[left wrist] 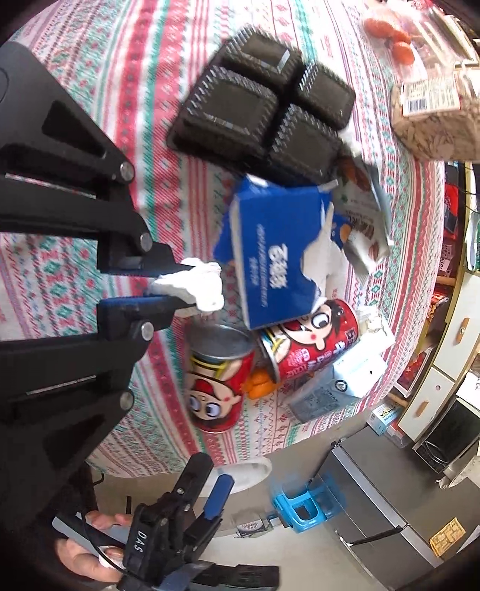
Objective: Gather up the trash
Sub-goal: 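Grasp the white tissue with the left tool, then grasp the red cartoon can with the right tool, then drop the red can into the bucket while the left tool carries the tissue there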
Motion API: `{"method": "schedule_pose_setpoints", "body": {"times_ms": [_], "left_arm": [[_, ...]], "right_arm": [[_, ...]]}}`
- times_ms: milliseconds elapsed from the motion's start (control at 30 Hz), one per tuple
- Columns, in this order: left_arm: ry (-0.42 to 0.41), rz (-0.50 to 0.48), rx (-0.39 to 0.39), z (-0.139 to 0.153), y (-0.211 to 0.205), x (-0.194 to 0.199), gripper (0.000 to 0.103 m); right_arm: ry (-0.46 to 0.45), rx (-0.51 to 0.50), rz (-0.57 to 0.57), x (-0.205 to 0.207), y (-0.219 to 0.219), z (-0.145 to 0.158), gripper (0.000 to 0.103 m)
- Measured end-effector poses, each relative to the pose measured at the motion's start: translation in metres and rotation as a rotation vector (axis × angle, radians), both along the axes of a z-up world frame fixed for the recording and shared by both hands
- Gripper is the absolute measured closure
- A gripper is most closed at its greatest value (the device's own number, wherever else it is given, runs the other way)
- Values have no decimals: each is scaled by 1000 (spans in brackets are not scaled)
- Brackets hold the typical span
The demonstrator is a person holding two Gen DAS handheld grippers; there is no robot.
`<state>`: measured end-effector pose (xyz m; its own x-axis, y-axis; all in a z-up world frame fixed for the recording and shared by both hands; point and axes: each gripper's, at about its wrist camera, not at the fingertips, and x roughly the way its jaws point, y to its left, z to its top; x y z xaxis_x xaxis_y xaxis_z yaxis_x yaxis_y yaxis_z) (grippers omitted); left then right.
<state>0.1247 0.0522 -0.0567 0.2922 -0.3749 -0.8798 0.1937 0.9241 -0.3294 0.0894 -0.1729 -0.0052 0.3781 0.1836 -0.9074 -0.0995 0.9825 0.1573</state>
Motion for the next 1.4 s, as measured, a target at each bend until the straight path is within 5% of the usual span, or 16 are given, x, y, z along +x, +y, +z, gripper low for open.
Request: {"method": "schedule_pose_setpoints", "body": {"times_ms": [233, 733, 1400], "left_arm": [[-77, 15, 65, 11, 21, -14, 94], [-82, 31, 106, 12, 34, -17, 94], [-121, -26, 93, 25, -5, -21, 94]], "right_arm": [[62, 76, -4, 11, 41, -16, 8], [64, 12, -109, 38, 85, -41, 7], [4, 46, -73, 8, 35, -13, 10]]}}
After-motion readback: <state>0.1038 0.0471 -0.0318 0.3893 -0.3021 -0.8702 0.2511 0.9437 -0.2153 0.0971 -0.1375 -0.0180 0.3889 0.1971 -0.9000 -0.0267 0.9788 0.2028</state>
